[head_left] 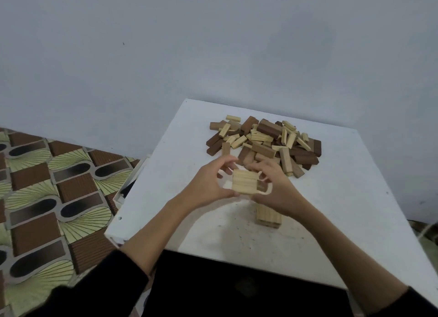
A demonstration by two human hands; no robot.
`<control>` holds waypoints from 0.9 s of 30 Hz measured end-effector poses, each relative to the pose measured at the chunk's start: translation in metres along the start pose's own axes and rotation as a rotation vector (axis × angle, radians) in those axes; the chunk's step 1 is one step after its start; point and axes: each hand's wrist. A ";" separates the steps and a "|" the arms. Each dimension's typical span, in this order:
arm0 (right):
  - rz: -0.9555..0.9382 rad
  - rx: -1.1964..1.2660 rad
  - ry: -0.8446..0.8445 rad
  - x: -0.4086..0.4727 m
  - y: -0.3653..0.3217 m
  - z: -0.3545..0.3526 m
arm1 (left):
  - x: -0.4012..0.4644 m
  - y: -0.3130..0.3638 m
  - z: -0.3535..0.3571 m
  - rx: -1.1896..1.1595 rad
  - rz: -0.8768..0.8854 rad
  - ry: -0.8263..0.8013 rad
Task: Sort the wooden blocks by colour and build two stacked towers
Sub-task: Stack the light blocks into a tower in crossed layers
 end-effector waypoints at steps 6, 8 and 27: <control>0.133 0.008 -0.061 -0.042 0.026 -0.017 | 0.013 0.016 0.044 -0.028 0.001 -0.157; 0.139 0.030 -0.058 -0.049 0.030 -0.017 | 0.014 0.017 0.051 -0.040 -0.010 -0.183; 0.119 -0.125 -0.086 -0.061 0.046 -0.004 | 0.007 0.014 0.069 0.032 -0.008 -0.247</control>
Point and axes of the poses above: each hand's wrist, its own x-axis towards the middle knuckle, its own z-axis out of the palm, y = z × x, and after that the axes turned 9 degrees about -y, right-handed
